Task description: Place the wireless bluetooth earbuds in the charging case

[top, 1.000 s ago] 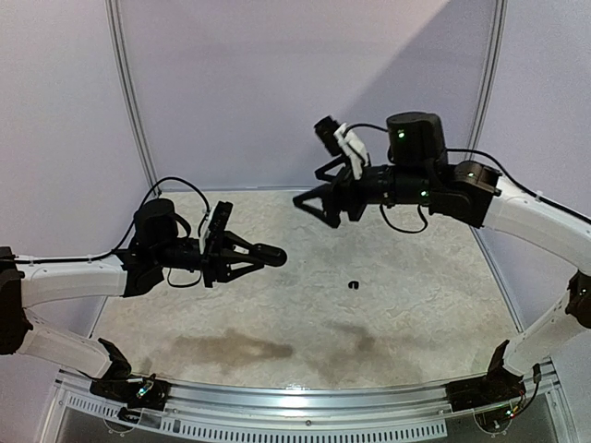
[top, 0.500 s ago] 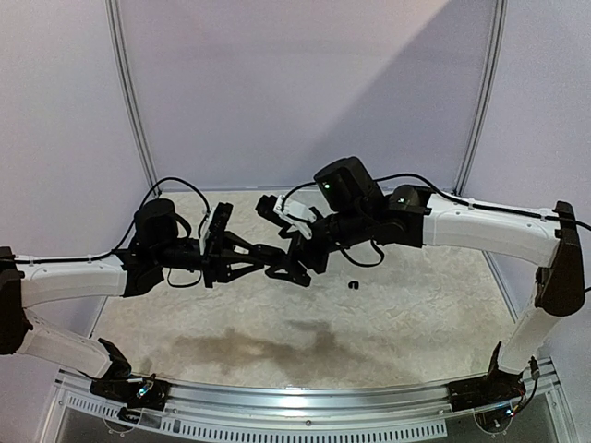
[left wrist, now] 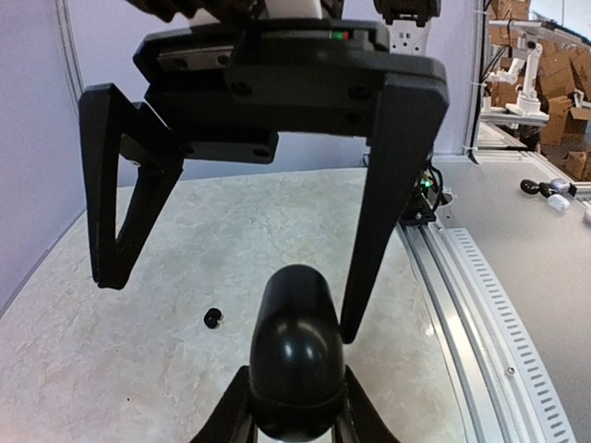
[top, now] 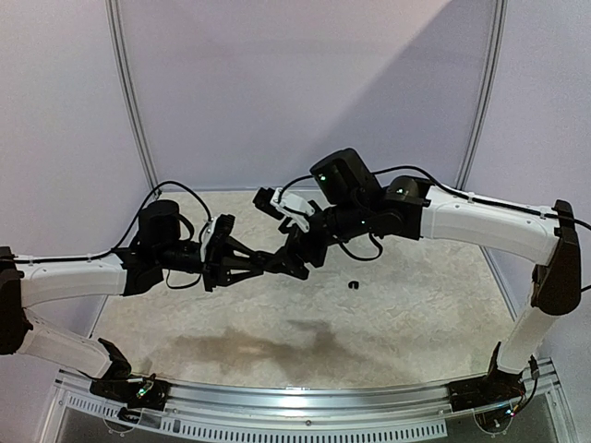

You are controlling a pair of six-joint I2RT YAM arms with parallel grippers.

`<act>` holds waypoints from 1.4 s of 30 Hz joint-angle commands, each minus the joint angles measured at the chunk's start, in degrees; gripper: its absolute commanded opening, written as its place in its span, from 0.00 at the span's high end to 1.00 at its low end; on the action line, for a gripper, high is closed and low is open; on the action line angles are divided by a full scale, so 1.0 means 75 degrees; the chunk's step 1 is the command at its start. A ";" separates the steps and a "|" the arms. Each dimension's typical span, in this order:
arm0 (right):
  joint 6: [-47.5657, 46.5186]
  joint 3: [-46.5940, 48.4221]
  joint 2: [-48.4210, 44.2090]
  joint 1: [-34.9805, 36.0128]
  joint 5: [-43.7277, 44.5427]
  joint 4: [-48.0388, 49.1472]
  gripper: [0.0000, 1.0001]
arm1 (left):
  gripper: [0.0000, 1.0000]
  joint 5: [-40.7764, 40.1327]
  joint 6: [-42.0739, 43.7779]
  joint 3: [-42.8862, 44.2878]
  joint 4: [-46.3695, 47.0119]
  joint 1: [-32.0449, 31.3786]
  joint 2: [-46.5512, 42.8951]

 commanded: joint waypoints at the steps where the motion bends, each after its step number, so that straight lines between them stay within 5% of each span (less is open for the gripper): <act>1: 0.0189 0.0228 0.0006 -0.0304 0.0477 -0.0076 0.04 | 1.00 0.0438 0.0594 0.0088 -0.0654 -0.0035 -0.0031; 17: 0.0579 0.0094 0.0052 -0.0383 0.0259 -0.0031 0.05 | 1.00 0.0249 -0.0148 0.0008 -0.0458 -0.0036 -0.0043; 29: 0.1674 -0.0227 -0.0744 -0.1199 -0.2266 0.1421 0.04 | 1.00 -0.0436 -0.1368 -0.0039 -0.0505 -0.0012 0.0213; 34: 0.2287 -0.0719 -0.0777 -0.1825 -0.1412 0.0932 0.09 | 1.00 -0.0477 -0.1471 -0.0029 -0.0557 -0.0012 0.0217; 42: 0.2386 0.0060 0.0964 -0.2732 0.1402 -0.2150 0.39 | 1.00 -0.0557 -0.1335 -0.0043 -0.0587 -0.0056 0.0103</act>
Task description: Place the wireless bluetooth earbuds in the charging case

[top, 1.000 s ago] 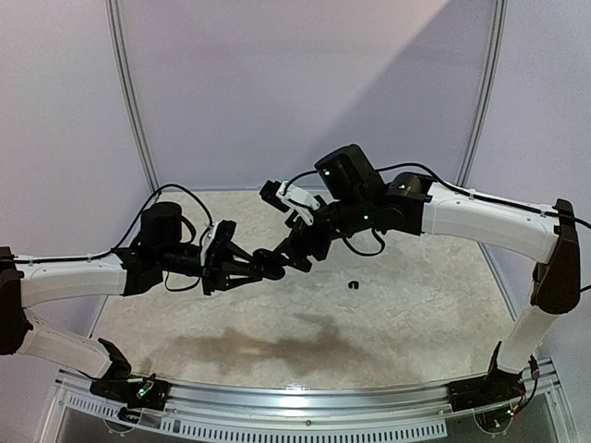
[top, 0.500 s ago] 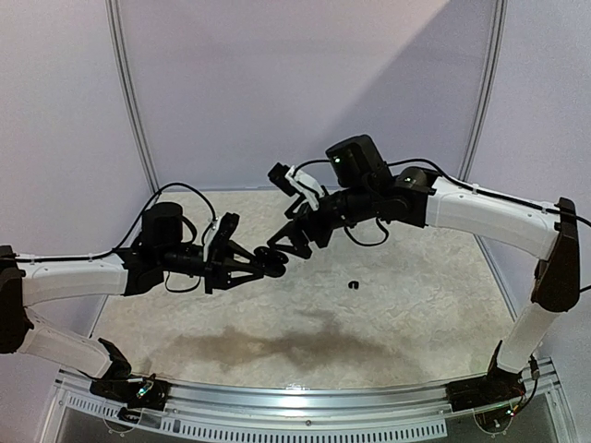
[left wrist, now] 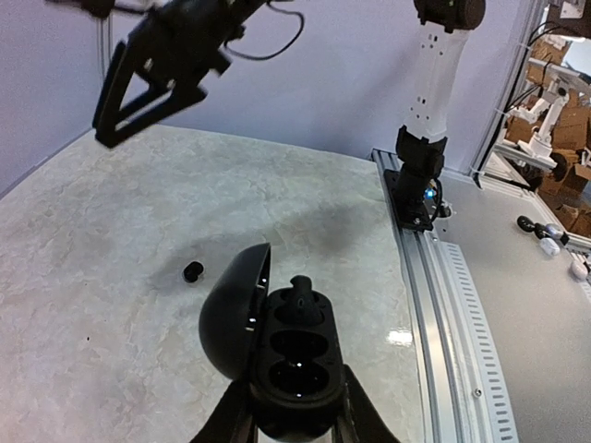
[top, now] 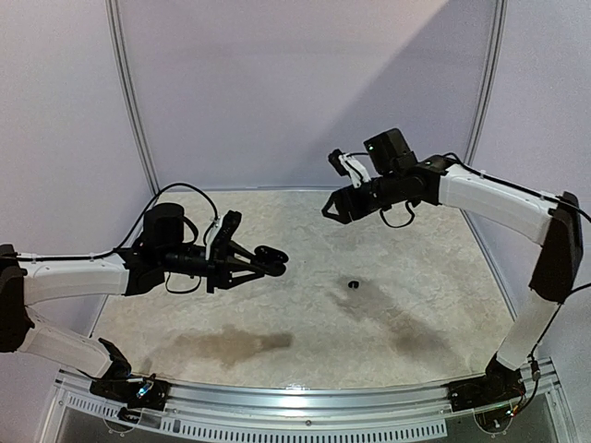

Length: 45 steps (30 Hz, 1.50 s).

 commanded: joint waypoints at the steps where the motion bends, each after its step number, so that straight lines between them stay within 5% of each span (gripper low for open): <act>1: -0.0285 0.0404 0.1353 -0.0144 0.1554 -0.2080 0.41 | 1.00 -0.0111 0.0082 -0.0053 -0.0097 -0.0071 -0.0058; 17: -0.1317 -0.0086 0.2907 -0.0259 0.1240 -0.2172 0.62 | 1.00 -0.0010 0.0286 -0.0089 -0.0094 -0.0083 -0.0063; 45: -0.0960 -0.1883 0.1904 -0.0079 0.0241 -0.1692 0.81 | 1.00 0.0026 0.0450 0.0006 -0.0291 -0.0090 -0.0008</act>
